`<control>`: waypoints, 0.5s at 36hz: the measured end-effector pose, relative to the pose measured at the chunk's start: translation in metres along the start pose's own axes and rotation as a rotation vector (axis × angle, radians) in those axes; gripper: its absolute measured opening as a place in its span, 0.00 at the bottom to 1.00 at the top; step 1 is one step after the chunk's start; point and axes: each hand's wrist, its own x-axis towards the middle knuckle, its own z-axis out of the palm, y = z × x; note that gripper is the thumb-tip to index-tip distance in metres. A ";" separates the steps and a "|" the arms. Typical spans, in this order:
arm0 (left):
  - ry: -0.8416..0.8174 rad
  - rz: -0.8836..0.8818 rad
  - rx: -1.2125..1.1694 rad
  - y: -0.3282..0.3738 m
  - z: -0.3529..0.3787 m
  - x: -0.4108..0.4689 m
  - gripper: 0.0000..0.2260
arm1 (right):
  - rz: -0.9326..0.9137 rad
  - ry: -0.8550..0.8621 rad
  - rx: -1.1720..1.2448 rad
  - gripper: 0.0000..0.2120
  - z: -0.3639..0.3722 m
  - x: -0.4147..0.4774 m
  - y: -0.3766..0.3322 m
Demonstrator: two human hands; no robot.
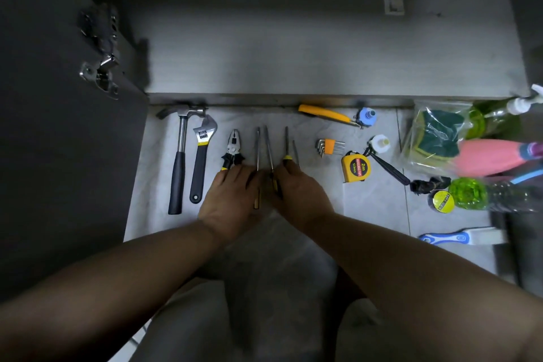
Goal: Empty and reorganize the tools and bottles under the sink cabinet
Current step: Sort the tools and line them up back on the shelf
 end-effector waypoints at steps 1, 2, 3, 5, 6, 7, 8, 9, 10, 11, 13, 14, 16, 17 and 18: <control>0.005 0.000 0.007 -0.001 0.000 0.000 0.36 | 0.028 -0.011 -0.023 0.17 0.001 0.001 -0.004; 0.013 0.000 0.012 -0.001 0.000 0.000 0.33 | 0.052 -0.017 -0.044 0.16 0.002 0.002 -0.008; 0.021 0.000 0.014 -0.001 -0.001 0.002 0.31 | 0.070 -0.020 -0.069 0.15 0.002 0.003 -0.012; 0.024 -0.006 0.013 0.000 -0.003 0.004 0.27 | 0.114 -0.023 -0.121 0.15 0.003 0.005 -0.019; 0.020 -0.010 0.010 0.001 -0.005 0.006 0.27 | 0.152 -0.018 -0.131 0.15 0.004 0.006 -0.022; 0.014 -0.013 0.006 0.001 -0.006 0.007 0.27 | 0.195 -0.013 -0.137 0.15 0.003 0.007 -0.024; 0.004 -0.016 0.004 0.001 -0.007 0.007 0.27 | 0.227 -0.007 -0.152 0.13 0.003 0.008 -0.025; -0.004 -0.019 0.008 0.000 -0.008 0.008 0.28 | 0.244 -0.010 -0.178 0.12 0.003 0.010 -0.025; -0.010 -0.021 0.013 -0.001 -0.009 0.008 0.28 | 0.253 -0.018 -0.210 0.12 0.004 0.011 -0.025; -0.011 -0.021 0.017 -0.002 -0.009 0.008 0.28 | 0.263 -0.025 -0.227 0.12 0.004 0.012 -0.025; -0.007 -0.020 0.013 -0.003 -0.010 0.008 0.26 | 0.300 -0.029 -0.210 0.13 0.005 0.015 -0.024; -0.006 -0.018 0.010 -0.002 -0.010 0.008 0.25 | 0.322 -0.022 -0.189 0.13 0.006 0.017 -0.024; -0.010 -0.015 0.015 -0.002 -0.011 0.009 0.25 | 0.346 -0.008 -0.167 0.12 0.006 0.020 -0.024; -0.013 -0.020 0.019 -0.003 -0.011 0.010 0.26 | 0.345 -0.007 -0.164 0.11 0.006 0.023 -0.024; -0.014 -0.026 0.022 -0.003 -0.011 0.010 0.27 | 0.346 -0.006 -0.158 0.11 0.006 0.024 -0.024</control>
